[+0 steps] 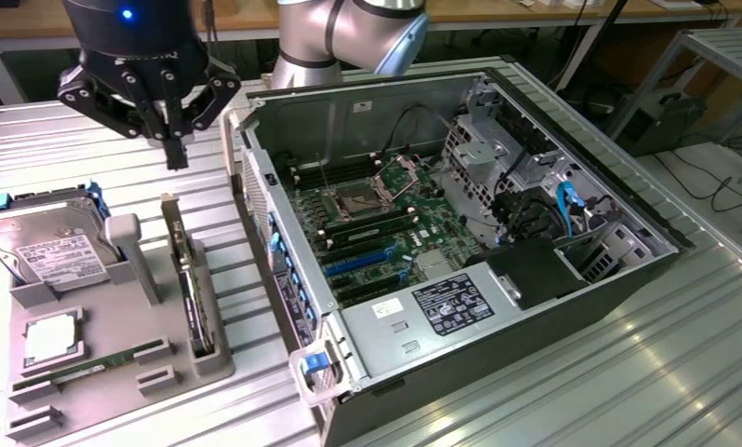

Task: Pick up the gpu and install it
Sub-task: 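Reach for the gpu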

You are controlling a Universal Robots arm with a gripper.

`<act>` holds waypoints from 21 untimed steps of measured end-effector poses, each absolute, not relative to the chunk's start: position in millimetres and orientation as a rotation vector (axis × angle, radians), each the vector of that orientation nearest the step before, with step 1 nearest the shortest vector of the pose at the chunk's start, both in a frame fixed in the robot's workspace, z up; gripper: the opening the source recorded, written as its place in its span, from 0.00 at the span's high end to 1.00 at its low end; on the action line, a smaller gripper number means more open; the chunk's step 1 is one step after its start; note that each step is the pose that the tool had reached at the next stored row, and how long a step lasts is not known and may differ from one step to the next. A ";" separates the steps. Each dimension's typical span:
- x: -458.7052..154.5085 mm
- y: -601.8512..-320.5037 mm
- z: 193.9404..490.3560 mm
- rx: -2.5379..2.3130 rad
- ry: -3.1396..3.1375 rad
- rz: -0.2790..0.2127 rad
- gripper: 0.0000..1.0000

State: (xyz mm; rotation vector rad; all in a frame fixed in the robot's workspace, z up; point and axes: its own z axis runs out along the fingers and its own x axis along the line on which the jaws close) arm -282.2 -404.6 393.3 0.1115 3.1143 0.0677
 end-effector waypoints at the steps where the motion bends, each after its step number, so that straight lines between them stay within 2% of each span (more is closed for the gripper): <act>1: -287.5 -404.9 393.3 0.112 3.114 0.068 0.89; 11: -308.0 -417.1 392.8 0.105 3.115 0.071 0.89; 21: -309.3 -417.7 392.8 0.105 3.115 0.072 0.89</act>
